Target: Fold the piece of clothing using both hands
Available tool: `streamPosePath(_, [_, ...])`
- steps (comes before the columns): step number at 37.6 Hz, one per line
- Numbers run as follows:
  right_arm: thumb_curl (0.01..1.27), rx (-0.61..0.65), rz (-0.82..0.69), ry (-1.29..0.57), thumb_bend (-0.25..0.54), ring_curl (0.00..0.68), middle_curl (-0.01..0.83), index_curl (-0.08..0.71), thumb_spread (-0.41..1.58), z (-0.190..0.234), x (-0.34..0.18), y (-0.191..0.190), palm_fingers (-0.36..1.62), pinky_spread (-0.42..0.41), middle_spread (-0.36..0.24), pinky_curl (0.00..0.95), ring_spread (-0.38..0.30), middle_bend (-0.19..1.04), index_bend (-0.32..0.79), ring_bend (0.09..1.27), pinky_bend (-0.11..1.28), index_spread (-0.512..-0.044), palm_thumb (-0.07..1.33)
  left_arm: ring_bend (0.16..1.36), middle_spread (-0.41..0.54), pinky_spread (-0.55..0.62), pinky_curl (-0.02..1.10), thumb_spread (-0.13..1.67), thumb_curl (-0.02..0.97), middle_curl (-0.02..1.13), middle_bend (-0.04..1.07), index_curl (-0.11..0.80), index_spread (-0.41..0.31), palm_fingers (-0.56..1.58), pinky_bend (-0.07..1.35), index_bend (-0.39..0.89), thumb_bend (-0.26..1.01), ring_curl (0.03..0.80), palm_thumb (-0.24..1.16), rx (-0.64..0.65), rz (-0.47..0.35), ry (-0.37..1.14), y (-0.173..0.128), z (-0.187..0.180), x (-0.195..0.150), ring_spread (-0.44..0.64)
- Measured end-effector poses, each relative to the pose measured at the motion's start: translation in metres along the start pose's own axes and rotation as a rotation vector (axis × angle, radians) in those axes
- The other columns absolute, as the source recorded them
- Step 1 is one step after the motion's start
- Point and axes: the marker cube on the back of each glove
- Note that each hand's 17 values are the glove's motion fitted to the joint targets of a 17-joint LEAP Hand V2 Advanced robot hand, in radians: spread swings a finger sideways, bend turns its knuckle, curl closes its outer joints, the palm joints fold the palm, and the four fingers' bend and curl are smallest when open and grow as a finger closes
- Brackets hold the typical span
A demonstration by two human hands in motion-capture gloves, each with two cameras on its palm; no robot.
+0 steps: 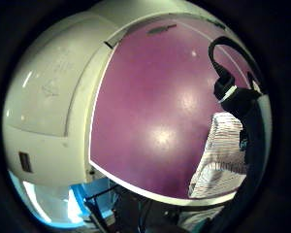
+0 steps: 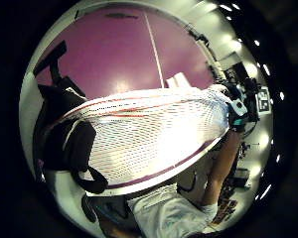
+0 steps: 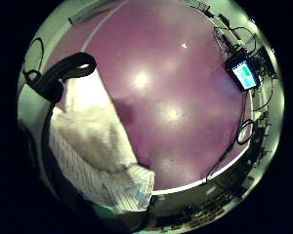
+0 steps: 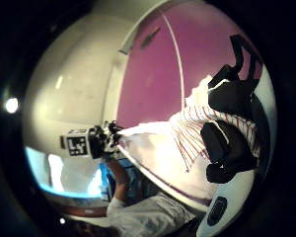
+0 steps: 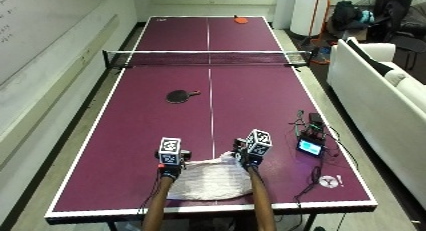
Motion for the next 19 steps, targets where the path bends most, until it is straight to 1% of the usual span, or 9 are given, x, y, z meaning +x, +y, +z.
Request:
streamPosePath(3, [0.32,-0.048,0.062,0.112,0.043,0.462,0.459,0.316,1.07,0.011,0.005,-0.004,1.28,-0.185,-0.258,0.364,-0.262,0.48,0.13,0.83,0.30,-0.342,0.97,0.78,-0.394,-0.26,0.34,1.14,0.286,0.53,0.58,0.410,-0.345,1.30,0.17,0.19,-0.02,0.435,0.63,-0.079,-0.027,-0.034,0.003,0.005,0.004,-0.40])
streamPosePath(5, [0.32,-0.076,0.084,0.125,0.035,0.463,0.460,0.317,1.07,0.016,0.006,-0.003,1.28,-0.186,-0.257,0.366,-0.260,0.48,0.13,0.84,0.31,-0.342,0.98,0.78,-0.392,-0.26,0.34,1.14,0.283,0.53,0.59,0.414,-0.346,1.30,0.18,0.19,-0.02,0.436,0.62,-0.088,-0.029,-0.041,0.001,0.012,0.005,-0.40])
streamPosePath(8, [0.32,-0.062,0.102,0.108,0.024,0.465,0.461,0.316,1.07,0.018,0.009,0.001,1.27,-0.187,-0.256,0.368,-0.260,0.49,0.13,0.84,0.31,-0.342,0.98,0.79,-0.392,-0.25,0.34,1.15,0.280,0.53,0.59,0.421,-0.348,1.29,0.17,0.19,-0.02,0.438,0.62,-0.014,-0.043,-0.061,-0.004,0.018,0.003,-0.40])
streamPosePath(11, [0.32,0.041,0.134,0.090,0.005,0.461,0.450,0.299,1.06,0.015,0.022,0.013,1.17,-0.172,-0.264,0.375,-0.262,0.45,0.08,0.84,0.34,-0.345,0.98,0.80,-0.391,-0.25,0.35,1.15,0.277,0.53,0.60,0.417,-0.339,1.27,0.18,0.16,-0.02,0.442,0.62,0.095,-0.035,-0.068,-0.016,0.039,-0.001,-0.40])
streamPosePath(12, [0.32,0.082,0.157,0.086,-0.007,0.455,0.438,0.290,1.06,0.014,0.029,0.020,1.10,-0.162,-0.270,0.382,-0.264,0.41,0.07,0.82,0.37,-0.345,0.96,0.81,-0.385,-0.23,0.35,1.15,0.276,0.53,0.58,0.408,-0.325,1.20,0.18,0.13,-0.02,0.444,0.62,0.126,-0.025,-0.069,-0.022,0.054,-0.003,-0.39])
streamPosePath(14, [0.31,0.131,0.227,0.080,-0.025,0.435,0.417,0.288,1.07,0.018,0.048,0.037,0.95,-0.132,-0.269,0.390,-0.266,0.33,0.09,0.75,0.39,-0.349,0.94,0.78,-0.370,-0.18,0.35,1.15,0.275,0.52,0.55,0.393,-0.301,1.07,0.18,0.10,-0.02,0.438,0.62,0.168,-0.007,-0.080,-0.025,0.082,-0.006,-0.37])
streamPosePath(15, [0.31,0.135,0.267,0.073,-0.035,0.424,0.413,0.301,1.07,0.023,0.058,0.044,0.84,-0.105,-0.261,0.400,-0.258,0.30,0.12,0.68,0.40,-0.350,0.92,0.74,-0.343,-0.12,0.35,1.15,0.273,0.49,0.44,0.396,-0.282,0.87,0.17,0.12,-0.02,0.425,0.62,0.183,0.001,-0.089,-0.021,0.091,-0.007,-0.36])
streamPosePath(16, [0.31,0.133,0.305,0.061,-0.033,0.431,0.418,0.309,1.07,0.030,0.067,0.051,0.79,-0.087,-0.258,0.411,-0.254,0.29,0.13,0.66,0.41,-0.351,0.91,0.73,-0.321,-0.09,0.37,1.15,0.272,0.50,0.40,0.406,-0.270,0.80,0.20,0.15,-0.02,0.443,0.61,0.194,0.011,-0.100,-0.014,0.096,-0.007,-0.34])
streamPosePath(19, [0.30,0.186,0.393,0.067,-0.046,0.400,0.406,0.308,1.09,0.050,0.098,0.065,0.68,-0.021,-0.228,0.419,-0.211,0.26,0.13,0.54,0.44,-0.348,0.85,0.68,-0.293,-0.03,0.39,1.14,0.270,0.48,0.31,0.407,-0.248,0.74,0.24,0.16,-0.03,0.433,0.60,0.179,0.058,-0.140,0.008,0.111,-0.003,-0.29])
